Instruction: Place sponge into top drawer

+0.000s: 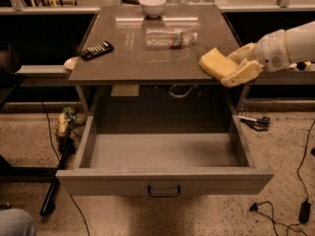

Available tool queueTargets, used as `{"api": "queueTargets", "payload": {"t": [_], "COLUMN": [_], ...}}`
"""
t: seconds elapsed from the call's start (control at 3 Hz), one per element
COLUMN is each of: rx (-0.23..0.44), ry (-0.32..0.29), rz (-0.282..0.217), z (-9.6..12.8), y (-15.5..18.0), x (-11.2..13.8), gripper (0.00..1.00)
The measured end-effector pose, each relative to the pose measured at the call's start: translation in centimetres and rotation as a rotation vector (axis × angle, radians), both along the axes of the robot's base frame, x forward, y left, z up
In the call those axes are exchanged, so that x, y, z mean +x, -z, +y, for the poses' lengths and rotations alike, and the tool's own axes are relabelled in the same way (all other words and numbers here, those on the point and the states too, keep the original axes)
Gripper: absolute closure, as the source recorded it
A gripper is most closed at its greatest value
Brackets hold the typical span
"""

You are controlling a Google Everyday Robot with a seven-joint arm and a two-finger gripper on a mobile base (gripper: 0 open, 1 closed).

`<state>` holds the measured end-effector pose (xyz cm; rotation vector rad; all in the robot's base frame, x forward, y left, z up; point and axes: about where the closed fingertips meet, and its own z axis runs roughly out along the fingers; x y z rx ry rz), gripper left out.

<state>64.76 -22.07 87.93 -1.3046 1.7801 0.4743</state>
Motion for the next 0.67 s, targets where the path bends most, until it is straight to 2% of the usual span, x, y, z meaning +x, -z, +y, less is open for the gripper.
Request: {"api": "queueTargets", "payload": {"t": [0.33, 0.67], "rx": [0.016, 0.014], "ry": [-0.081, -0.118], "rz": [0.052, 0.124], "z": [3.5, 5.1], "y": [3.6, 6.9], "x": [-4.4, -6.1], "gripper": [1.0, 1.0]}}
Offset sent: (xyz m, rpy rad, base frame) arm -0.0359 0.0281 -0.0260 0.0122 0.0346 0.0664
